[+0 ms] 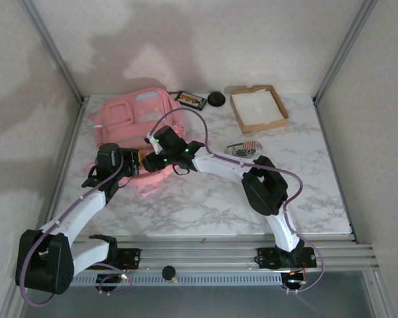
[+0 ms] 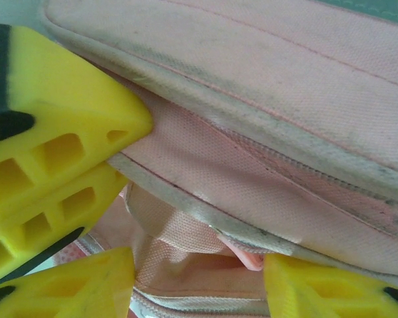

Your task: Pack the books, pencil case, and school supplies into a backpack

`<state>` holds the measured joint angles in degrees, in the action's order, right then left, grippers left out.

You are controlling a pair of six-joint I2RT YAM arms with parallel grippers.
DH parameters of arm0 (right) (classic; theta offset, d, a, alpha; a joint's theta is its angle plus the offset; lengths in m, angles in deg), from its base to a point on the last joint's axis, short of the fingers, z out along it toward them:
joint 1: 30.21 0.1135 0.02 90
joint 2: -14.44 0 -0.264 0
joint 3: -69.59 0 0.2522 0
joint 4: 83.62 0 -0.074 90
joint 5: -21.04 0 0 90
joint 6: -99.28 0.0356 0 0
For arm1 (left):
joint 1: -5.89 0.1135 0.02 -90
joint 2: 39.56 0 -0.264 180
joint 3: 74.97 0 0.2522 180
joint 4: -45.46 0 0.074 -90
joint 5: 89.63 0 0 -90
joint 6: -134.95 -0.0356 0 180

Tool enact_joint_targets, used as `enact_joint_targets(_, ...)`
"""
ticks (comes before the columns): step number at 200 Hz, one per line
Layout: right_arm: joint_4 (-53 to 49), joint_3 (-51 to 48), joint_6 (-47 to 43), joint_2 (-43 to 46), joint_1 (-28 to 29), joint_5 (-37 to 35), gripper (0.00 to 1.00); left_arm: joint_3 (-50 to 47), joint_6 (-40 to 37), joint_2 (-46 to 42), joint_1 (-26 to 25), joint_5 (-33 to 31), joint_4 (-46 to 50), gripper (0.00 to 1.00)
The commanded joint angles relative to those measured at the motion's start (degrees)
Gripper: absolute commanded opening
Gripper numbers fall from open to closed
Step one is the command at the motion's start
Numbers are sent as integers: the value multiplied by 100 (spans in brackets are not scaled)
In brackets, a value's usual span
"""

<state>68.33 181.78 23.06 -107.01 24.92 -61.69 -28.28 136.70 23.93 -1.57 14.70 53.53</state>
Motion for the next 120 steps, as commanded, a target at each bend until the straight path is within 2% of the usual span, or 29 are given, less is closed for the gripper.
enact_joint_targets(1, 109, 302, 68, -338, -117, -471, 52, 295, 5, -145, -79, 303, -323, 0)
enact_joint_targets(17, 93, 521, 72, -465, -69, -753, 44, 311, 5, -161, -80, 316, -311, 0)
enact_joint_targets(43, -5, 652, 181, -555, -87, -1425, 43, 311, 0, -166, -78, 349, -303, 0)
enact_joint_targets(63, 260, 620, 125, -569, -84, -1510, 38, 304, -9, -170, -75, 361, -294, 0)
enact_joint_targets(90, 307, 875, 38, -746, -90, -1851, 44, 294, 1, -179, -80, 344, -301, 0)
enact_joint_targets(120, 657, 739, -104, -675, -97, -1976, 29, 319, -30, -139, -71, 343, -284, 0)
